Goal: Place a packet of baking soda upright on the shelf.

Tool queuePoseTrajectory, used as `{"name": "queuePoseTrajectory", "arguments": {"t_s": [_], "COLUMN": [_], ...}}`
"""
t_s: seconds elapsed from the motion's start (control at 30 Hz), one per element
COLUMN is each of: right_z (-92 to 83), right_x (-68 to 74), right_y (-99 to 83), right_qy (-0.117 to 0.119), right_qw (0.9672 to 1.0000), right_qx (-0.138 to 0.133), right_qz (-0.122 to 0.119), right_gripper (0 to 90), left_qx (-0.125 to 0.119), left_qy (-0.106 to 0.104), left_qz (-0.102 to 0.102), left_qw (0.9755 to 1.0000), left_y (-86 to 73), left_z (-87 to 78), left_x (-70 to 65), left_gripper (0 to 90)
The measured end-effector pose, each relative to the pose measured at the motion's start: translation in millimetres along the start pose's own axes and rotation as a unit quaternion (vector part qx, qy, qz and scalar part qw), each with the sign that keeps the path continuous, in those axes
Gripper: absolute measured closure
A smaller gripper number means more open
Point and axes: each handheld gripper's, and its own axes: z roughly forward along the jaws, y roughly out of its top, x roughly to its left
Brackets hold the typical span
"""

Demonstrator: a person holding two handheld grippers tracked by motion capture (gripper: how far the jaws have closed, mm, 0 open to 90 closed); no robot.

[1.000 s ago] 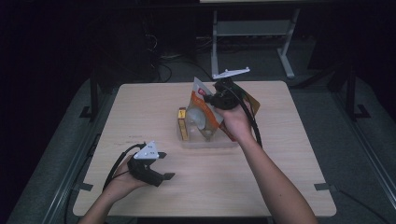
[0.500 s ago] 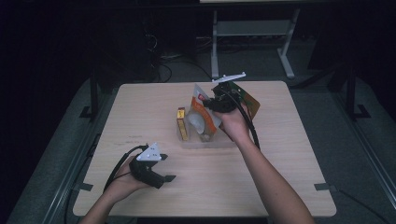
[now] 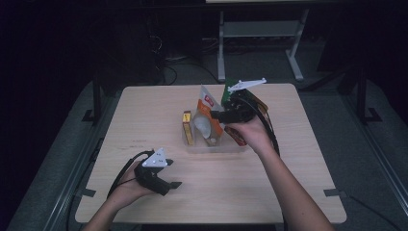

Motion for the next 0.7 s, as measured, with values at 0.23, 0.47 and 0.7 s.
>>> {"name": "queuePoseTrajectory", "arguments": {"t_s": [0.23,0.47,0.7], "right_z": [-21.4,-40.7,-40.4], "right_x": [0.0,6.6,6.9], "right_y": [-30.7,-83.1,-126.4], "right_qy": [0.009,0.028,0.059], "right_qw": [0.9995,0.9962,0.9919], "right_qx": [-0.02,-0.009,0.046], "right_qz": [-0.021,-0.082,-0.103], "right_gripper": [28.1,24.8,22.8], "left_qx": [-0.005,0.0,0.008], "left_qy": [-0.007,-0.014,-0.023], "left_qz": [-0.007,0.0,-0.002], "left_qw": [0.9999,0.9999,0.9997], "left_y": [-1.4,-0.8,-1.6], "left_z": [3.1,5.4,7.5], "left_x": [-2.4,-4.4,-6.1], "left_gripper": [16.5,16.4,16.4]}}
